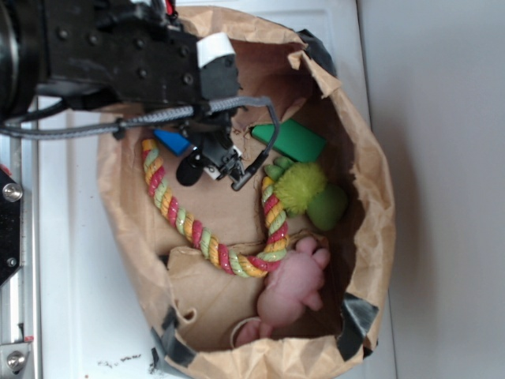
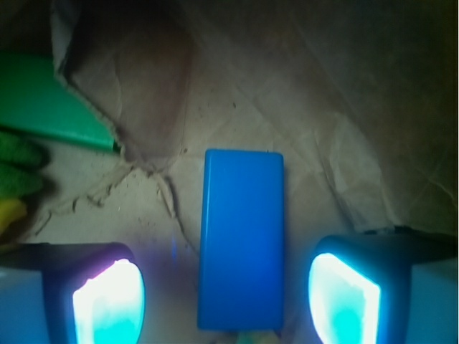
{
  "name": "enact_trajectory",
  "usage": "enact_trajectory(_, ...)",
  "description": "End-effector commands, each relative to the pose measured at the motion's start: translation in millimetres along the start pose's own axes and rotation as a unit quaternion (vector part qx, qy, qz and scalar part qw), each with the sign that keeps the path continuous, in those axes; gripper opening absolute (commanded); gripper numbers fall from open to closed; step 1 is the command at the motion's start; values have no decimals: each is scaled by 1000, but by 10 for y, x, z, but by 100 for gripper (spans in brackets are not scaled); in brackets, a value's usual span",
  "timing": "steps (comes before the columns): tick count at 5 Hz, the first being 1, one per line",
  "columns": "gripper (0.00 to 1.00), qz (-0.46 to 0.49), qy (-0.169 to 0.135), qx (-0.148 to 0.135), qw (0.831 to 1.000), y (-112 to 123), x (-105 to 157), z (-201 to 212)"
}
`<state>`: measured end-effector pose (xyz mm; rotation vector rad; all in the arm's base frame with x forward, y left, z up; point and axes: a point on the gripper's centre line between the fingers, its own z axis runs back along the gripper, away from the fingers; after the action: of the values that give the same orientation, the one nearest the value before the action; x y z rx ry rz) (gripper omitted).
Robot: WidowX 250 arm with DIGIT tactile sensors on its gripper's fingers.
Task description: Grab the blue block.
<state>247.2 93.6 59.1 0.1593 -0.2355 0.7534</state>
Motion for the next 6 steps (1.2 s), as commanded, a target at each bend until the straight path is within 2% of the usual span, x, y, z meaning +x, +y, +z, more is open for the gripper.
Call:
enact_trajectory(1,100,-4,-17,-21,1000,27,116,8)
enact_trajectory(5,100,-18,-26,-18,999,45,60,-278)
enact_trajectory(6,100,-16,-24,-26,999,47,71,-267)
